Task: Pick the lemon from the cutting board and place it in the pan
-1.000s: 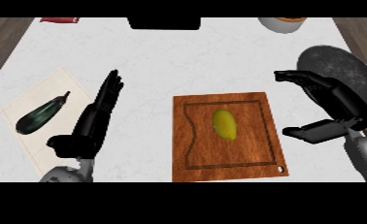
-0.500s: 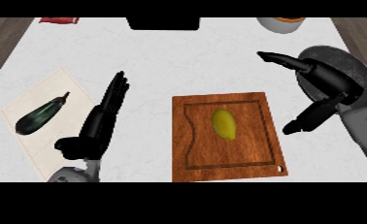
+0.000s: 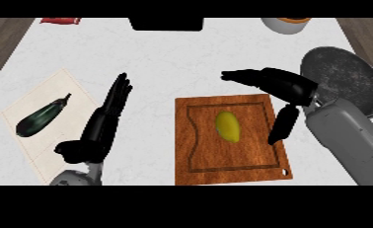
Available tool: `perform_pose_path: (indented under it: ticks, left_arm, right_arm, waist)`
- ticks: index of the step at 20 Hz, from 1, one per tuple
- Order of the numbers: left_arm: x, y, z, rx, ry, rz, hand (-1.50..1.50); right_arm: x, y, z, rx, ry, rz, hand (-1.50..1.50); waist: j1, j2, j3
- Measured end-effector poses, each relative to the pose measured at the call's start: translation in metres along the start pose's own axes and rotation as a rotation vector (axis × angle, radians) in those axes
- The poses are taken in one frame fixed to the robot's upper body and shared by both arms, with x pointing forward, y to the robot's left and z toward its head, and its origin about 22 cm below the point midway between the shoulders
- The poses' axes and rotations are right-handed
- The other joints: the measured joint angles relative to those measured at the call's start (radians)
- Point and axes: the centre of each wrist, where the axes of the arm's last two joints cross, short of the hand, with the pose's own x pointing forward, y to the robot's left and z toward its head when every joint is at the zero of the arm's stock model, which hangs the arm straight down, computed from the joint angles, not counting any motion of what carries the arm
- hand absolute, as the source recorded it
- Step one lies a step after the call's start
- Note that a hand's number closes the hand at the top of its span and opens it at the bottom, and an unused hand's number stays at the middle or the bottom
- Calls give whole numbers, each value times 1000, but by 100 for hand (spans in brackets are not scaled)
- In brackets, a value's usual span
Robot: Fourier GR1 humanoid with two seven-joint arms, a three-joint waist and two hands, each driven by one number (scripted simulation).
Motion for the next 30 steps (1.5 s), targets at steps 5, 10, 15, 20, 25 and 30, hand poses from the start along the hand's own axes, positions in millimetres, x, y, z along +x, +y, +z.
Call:
perform_pose_path:
  ticks: [5, 10, 15, 20, 25, 30]
  left_arm:
    - [0, 3, 1, 8, 4, 4, 0]
    - [-7, 5, 5, 10, 7, -3, 0]
    - [-4, 9, 4, 6, 9, 1, 0]
    - [-1, 6, 7, 4, 7, 0, 0]
    - [-2, 8, 2, 7, 7, 5, 0]
    - [-1, 7, 1, 12, 11, 2, 0]
  right_arm:
    - [8, 32, -25, 97, 70, 128, -150]
    - [16, 48, -38, 142, 108, 163, -150]
    - [16, 53, -39, 155, 139, 167, -150]
    - [5, 60, -45, 137, 151, 151, -150]
    - [-5, 70, -50, 119, 146, 123, -150]
    - [-9, 74, -63, 132, 159, 116, -150]
  waist:
    - [-3, 0, 0]
    - [-8, 0, 1]
    - [-11, -1, 1]
    - [-9, 0, 1]
    - [-10, 0, 1]
    - [-9, 0, 1]
